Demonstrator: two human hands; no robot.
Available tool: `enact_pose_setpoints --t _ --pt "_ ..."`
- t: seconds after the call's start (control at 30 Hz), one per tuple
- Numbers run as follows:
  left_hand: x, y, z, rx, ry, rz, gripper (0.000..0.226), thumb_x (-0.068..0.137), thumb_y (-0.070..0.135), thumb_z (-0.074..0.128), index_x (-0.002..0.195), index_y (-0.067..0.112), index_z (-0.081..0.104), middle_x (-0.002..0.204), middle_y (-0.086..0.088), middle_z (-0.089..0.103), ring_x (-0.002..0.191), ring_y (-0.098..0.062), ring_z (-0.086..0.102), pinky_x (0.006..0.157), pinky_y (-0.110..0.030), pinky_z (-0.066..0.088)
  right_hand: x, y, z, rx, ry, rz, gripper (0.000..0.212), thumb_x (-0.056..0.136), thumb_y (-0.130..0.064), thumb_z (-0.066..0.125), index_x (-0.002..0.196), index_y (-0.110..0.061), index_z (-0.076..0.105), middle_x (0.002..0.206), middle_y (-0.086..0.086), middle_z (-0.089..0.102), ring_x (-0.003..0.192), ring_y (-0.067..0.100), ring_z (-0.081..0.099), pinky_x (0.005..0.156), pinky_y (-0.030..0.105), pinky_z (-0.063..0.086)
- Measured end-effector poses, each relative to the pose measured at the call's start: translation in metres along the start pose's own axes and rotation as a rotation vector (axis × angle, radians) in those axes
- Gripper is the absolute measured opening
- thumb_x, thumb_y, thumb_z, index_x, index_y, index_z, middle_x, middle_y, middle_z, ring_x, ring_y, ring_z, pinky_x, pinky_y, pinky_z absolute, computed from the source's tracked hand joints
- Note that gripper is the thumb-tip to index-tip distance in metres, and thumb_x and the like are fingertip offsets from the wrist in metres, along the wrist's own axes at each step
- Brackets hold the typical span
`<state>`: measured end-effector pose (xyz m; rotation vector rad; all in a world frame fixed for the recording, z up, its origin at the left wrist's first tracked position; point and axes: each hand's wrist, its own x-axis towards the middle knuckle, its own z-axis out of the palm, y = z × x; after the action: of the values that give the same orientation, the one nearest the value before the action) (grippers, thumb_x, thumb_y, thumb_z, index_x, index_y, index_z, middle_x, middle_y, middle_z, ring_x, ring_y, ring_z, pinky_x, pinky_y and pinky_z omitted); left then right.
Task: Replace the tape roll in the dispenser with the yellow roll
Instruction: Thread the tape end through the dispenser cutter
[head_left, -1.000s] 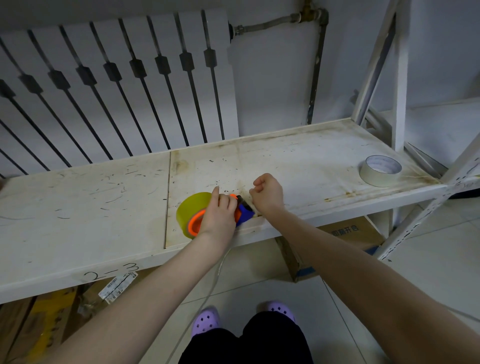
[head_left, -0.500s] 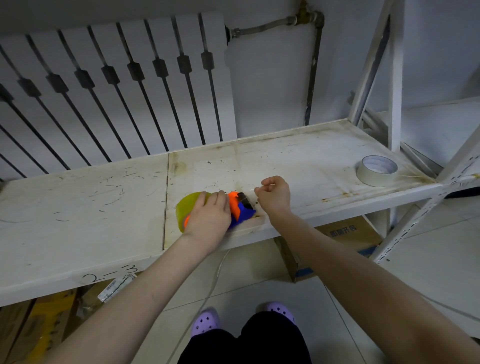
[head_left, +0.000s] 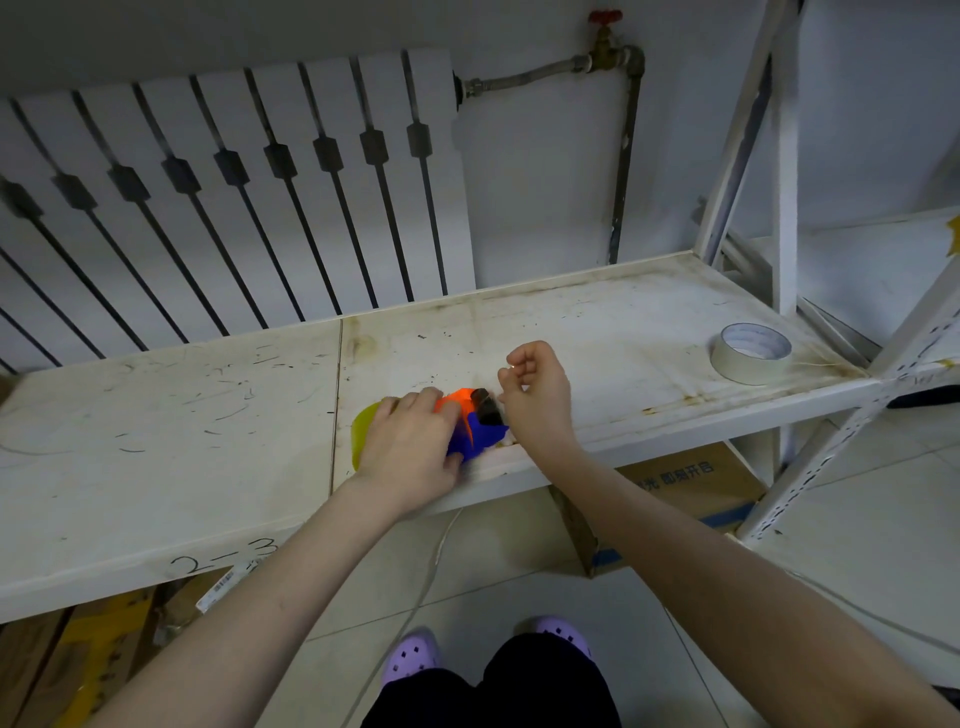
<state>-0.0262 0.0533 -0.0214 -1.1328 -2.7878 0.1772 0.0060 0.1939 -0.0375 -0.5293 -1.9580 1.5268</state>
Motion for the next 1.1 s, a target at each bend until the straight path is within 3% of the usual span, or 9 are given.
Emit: enact_pose_setpoints --t 0.07,0.17,0.27,0.43,0.57,0.8,0.93,1.1 --pt "0.007 0.002 -0.007 -0.141 0.061 -0.112 0.07 0.07 0.062 0.058 0.123 0.018 0.046 0.123 -0.002 0.057 0.11 -0.023 0.056 0.093 -0.037 0.039 -0.002 -0.008 0.001 0.014 -0.047 -0.024 0.018 0.087 0.0 0.052 0.091 -0.017 0.049 0.078 -0.008 0.048 0.071 0.004 0.048 0.065 0.012 0.044" --pt "0.021 0.002 -0.012 -0.195 0.035 -0.202 0.093 0.056 0.081 0.055 0.125 0.02 0.048 0.116 0.0 0.061 0.11 -0.025 0.057 0.09 -0.041 0.042 -0.004 -0.02 0.002 0.032 -0.136 -0.074 0.02 0.087 -0.004 0.054 0.085 -0.023 0.048 0.078 -0.007 0.05 0.074 0.011 0.053 0.071 0.018 0.048" --pt "0.025 -0.002 -0.011 -0.234 0.04 -0.186 0.069 0.054 0.081 0.055 0.092 0.024 0.058 0.088 0.004 0.06 0.095 -0.021 0.054 0.08 -0.039 0.04 -0.003 -0.026 -0.004 0.025 -0.189 -0.081 0.018 0.084 -0.008 0.059 0.085 -0.023 0.049 0.081 -0.003 0.054 0.077 0.017 0.057 0.076 0.031 0.053" --pt "0.02 0.003 -0.009 -0.392 0.086 -0.229 0.06 0.053 0.073 0.066 0.077 0.022 0.045 0.071 0.007 0.051 0.069 -0.017 0.05 0.069 -0.033 0.041 -0.007 -0.032 -0.011 -0.076 -0.221 -0.141 0.027 0.075 0.002 0.064 0.091 -0.016 0.051 0.081 -0.007 0.052 0.074 0.006 0.051 0.067 0.012 0.048" --pt "0.015 0.01 -0.005 -0.419 0.13 -0.267 0.059 0.052 0.068 0.07 0.074 0.023 0.039 0.07 0.007 0.049 0.064 -0.018 0.049 0.062 -0.033 0.044 -0.012 -0.037 -0.011 -0.122 -0.184 -0.172 0.027 0.075 0.005 0.059 0.089 -0.016 0.052 0.079 -0.008 0.051 0.071 0.005 0.05 0.064 0.005 0.044" --pt "0.011 0.017 -0.001 -0.358 0.181 -0.301 0.052 0.06 0.062 0.065 0.086 0.022 0.045 0.084 0.004 0.056 0.074 -0.019 0.053 0.07 -0.034 0.047 -0.017 -0.053 -0.011 -0.321 -0.253 -0.389 0.029 0.076 0.01 0.05 0.095 -0.011 0.056 0.083 -0.008 0.048 0.075 0.005 0.047 0.066 0.016 0.045" --pt "0.005 0.012 -0.002 -0.403 0.261 -0.343 0.058 0.055 0.063 0.072 0.081 0.023 0.04 0.08 0.004 0.054 0.072 -0.019 0.052 0.062 -0.033 0.046 -0.001 -0.05 -0.022 -0.369 -0.228 -0.316 0.028 0.079 0.008 0.055 0.094 -0.016 0.052 0.087 -0.002 0.051 0.077 0.009 0.048 0.067 0.015 0.041" --pt "0.002 0.01 -0.005 -0.464 0.254 -0.337 0.059 0.056 0.061 0.075 0.086 0.025 0.039 0.084 0.006 0.052 0.074 -0.013 0.05 0.058 -0.026 0.04 0.003 -0.04 -0.028 -0.182 -0.152 -0.184 0.022 0.08 -0.001 0.064 0.092 -0.015 0.052 0.079 -0.004 0.053 0.073 0.012 0.054 0.068 0.021 0.052"
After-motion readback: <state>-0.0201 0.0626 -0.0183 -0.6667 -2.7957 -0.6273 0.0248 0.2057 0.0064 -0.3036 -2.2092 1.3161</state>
